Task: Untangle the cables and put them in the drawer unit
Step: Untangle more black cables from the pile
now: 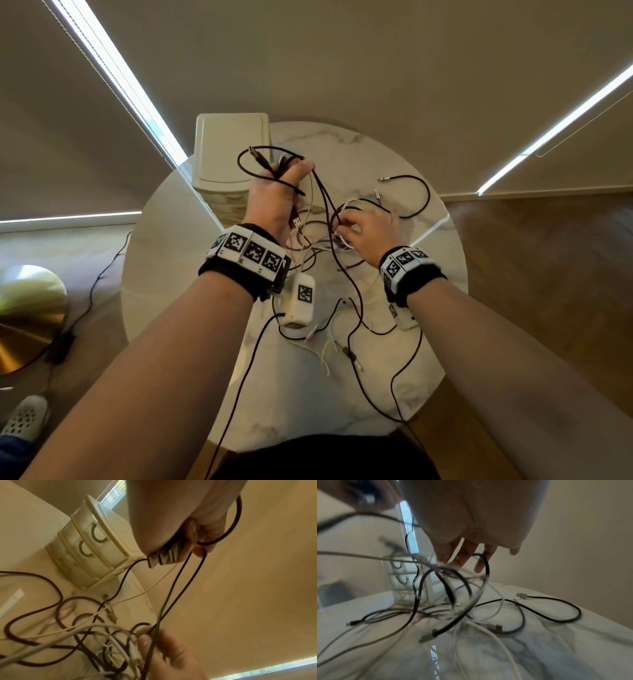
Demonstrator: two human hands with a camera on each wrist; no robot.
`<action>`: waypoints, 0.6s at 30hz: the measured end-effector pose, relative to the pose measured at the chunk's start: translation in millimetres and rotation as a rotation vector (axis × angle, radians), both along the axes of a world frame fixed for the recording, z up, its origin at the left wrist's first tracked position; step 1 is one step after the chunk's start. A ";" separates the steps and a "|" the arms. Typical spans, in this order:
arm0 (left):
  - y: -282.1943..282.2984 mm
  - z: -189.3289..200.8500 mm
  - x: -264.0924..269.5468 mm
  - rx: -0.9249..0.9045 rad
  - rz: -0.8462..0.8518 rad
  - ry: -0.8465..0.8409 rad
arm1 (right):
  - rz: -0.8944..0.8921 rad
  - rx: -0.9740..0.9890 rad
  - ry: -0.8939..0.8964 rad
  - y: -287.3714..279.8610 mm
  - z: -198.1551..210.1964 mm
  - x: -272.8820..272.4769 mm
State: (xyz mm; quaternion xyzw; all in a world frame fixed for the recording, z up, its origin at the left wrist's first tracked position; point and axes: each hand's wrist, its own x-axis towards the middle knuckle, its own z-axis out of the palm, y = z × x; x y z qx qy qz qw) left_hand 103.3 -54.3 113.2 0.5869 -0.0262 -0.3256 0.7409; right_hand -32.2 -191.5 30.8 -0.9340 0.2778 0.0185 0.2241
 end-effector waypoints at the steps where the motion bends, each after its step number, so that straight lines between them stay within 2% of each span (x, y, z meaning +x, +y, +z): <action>1: -0.8 5.0 2.0 -0.033 0.015 0.028 | -0.008 -0.016 0.043 -0.9 -2.4 -1.5; 3: 0.0 11.8 9.5 -0.059 0.049 0.026 | -0.011 -0.013 0.123 -3.2 -7.1 -4.2; 5: 4.3 9.2 20.3 0.046 0.071 -0.076 | -0.044 0.019 0.084 -9.7 -9.2 -4.2; 9: 19.3 -14.5 26.1 0.434 0.002 -0.308 | -0.160 0.192 -0.340 -19.3 23.7 6.7; 12: 27.3 -31.6 16.6 0.606 -0.127 -0.421 | -0.261 0.323 -0.552 -16.2 53.5 21.0; 13: 29.0 -34.7 13.7 0.616 -0.129 -0.442 | -0.304 0.366 -0.567 -15.0 54.4 23.6; 17: 38.8 -37.4 17.8 0.605 0.009 -0.436 | -0.459 0.413 -0.301 -12.9 19.0 5.2; 18: 42.3 -36.3 19.6 0.617 0.024 -0.449 | -0.477 0.423 -0.279 -11.3 12.6 -2.4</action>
